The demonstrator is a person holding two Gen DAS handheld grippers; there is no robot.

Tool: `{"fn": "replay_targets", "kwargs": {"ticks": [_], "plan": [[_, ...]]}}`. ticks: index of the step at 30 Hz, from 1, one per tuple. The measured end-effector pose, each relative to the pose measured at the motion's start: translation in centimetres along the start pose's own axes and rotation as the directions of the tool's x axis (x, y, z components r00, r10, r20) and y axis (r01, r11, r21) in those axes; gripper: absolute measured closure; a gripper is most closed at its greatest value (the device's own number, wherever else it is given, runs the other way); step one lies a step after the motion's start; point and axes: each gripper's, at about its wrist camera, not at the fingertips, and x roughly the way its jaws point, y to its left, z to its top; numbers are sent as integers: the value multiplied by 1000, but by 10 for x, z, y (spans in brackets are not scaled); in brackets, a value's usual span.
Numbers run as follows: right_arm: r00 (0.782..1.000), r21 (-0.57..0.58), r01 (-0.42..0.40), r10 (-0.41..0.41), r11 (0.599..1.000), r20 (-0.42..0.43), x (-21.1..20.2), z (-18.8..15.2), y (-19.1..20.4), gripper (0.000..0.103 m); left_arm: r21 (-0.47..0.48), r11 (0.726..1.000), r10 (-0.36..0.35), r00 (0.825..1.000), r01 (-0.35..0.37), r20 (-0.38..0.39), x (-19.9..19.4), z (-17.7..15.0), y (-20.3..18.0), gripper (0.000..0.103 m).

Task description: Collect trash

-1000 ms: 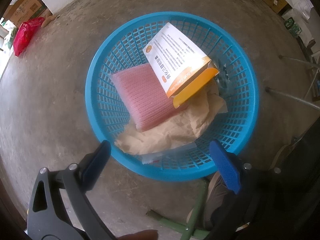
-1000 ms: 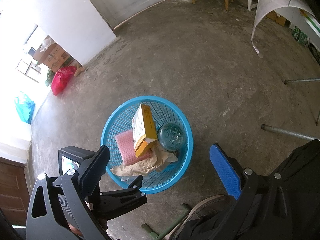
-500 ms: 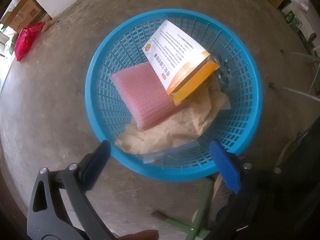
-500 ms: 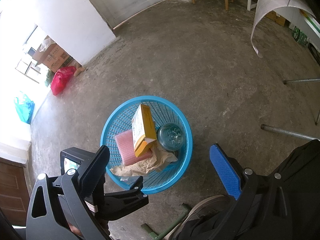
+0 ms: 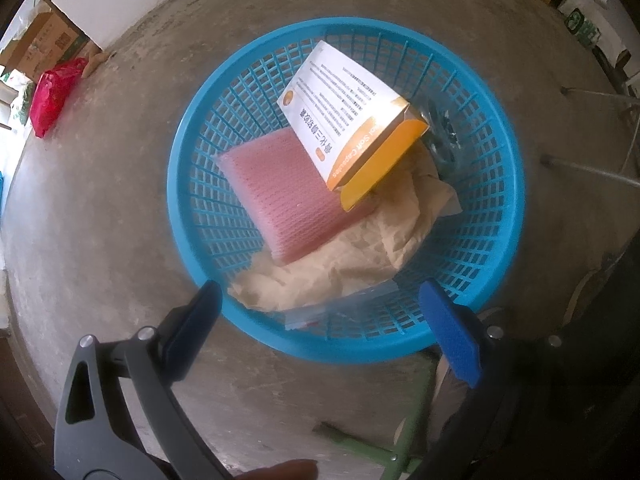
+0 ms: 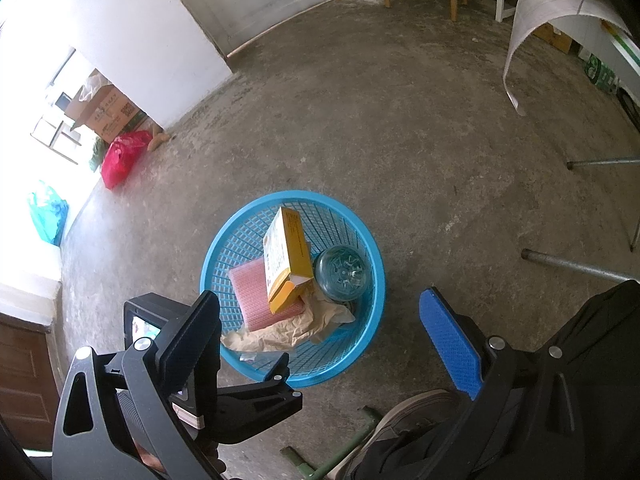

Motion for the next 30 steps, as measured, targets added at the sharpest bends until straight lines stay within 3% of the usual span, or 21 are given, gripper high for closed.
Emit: {"fn": "replay_targets", "kwargs": {"ticks": [30], "plan": [[1000, -5, 6, -6, 1000, -1, 0, -1, -2, 6, -22, 999, -36, 999, 35, -27, 7, -2, 10, 8]]}}
